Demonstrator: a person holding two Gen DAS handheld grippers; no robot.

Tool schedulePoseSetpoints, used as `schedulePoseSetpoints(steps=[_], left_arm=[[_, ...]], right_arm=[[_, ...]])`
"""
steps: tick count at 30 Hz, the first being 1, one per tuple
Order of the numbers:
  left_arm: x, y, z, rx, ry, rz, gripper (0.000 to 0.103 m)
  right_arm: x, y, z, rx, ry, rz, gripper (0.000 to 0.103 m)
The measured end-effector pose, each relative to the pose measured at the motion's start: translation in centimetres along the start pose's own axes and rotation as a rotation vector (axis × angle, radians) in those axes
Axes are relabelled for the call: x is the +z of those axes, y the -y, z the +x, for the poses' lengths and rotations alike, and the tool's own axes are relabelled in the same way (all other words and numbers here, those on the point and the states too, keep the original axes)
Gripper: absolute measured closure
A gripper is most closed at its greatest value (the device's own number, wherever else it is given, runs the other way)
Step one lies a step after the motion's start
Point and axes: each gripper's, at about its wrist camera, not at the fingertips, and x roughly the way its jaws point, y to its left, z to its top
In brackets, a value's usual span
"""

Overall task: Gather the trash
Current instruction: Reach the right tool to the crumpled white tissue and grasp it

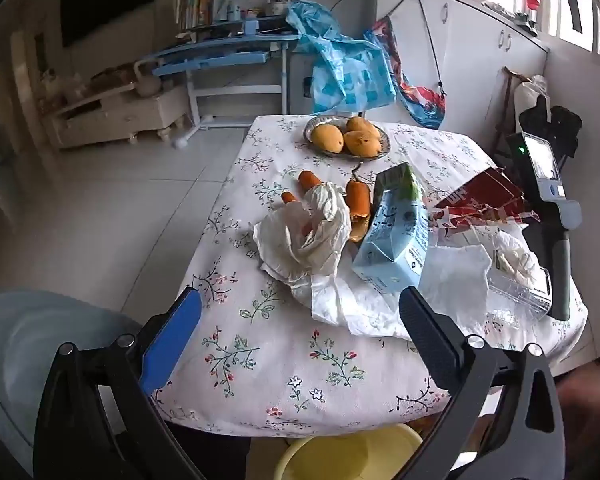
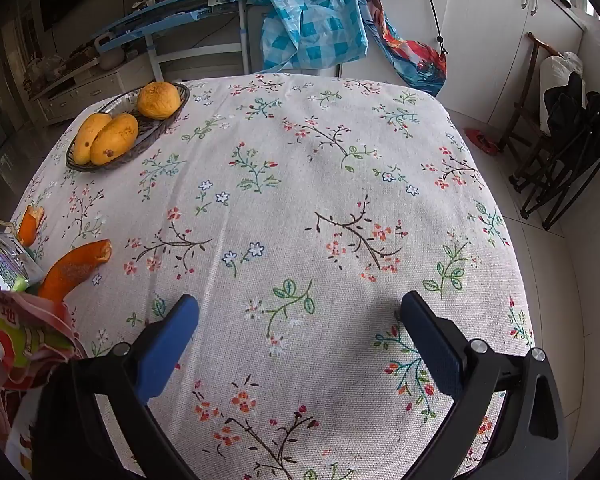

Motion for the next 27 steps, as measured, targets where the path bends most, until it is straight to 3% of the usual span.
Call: schedulePoseSetpoints(steps=[8,27], left_arm=[[-0.2,0.2,1.9,0.005,-0.074,-0.024,0.007],[0.1,0.5,3.1,0.013,-0.114,-0.007,0.007]], right_arm=[[0.0,0.0,0.0,0.0,0.0,0.0,0.007],[0.1,0.1,-0.1,-0.002,0.005,-0.008,0.007]])
